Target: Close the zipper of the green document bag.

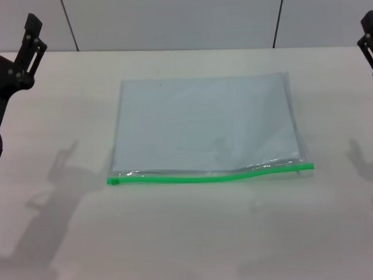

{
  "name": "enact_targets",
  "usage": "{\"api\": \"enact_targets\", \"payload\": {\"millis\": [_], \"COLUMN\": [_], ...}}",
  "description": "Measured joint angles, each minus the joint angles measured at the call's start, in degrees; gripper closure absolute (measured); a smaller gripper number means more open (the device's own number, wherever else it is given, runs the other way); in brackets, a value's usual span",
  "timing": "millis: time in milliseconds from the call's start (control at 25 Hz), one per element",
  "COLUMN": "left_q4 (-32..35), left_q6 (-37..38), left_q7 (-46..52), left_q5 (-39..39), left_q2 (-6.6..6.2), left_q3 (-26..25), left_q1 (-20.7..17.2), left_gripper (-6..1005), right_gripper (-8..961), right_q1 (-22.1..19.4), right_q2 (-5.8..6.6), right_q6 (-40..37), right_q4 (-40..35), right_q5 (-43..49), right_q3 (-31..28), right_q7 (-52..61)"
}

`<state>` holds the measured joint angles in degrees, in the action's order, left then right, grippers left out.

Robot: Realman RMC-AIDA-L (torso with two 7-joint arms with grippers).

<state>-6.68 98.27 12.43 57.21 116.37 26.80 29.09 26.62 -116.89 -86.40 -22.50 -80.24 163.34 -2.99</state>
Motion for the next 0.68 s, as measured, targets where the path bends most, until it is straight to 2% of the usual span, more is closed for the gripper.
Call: {"api": "enact_targets", "payload": {"millis": [680], "left_q4": [-0.4], "left_q6": [0.0], "left_q7": [0.0], "left_q5": [0.0], "left_q2": [0.09], "left_q3": [0.0], "left_q1": [-0.1], "left_gripper": [204], "right_gripper": [92], "right_q1": [0.6], "right_q2": [0.00], "right_q6": [0.0], "right_q4": [0.0], "right_q5": [0.0], "right_q3": [1.1], "right_q7": [0.1]}}
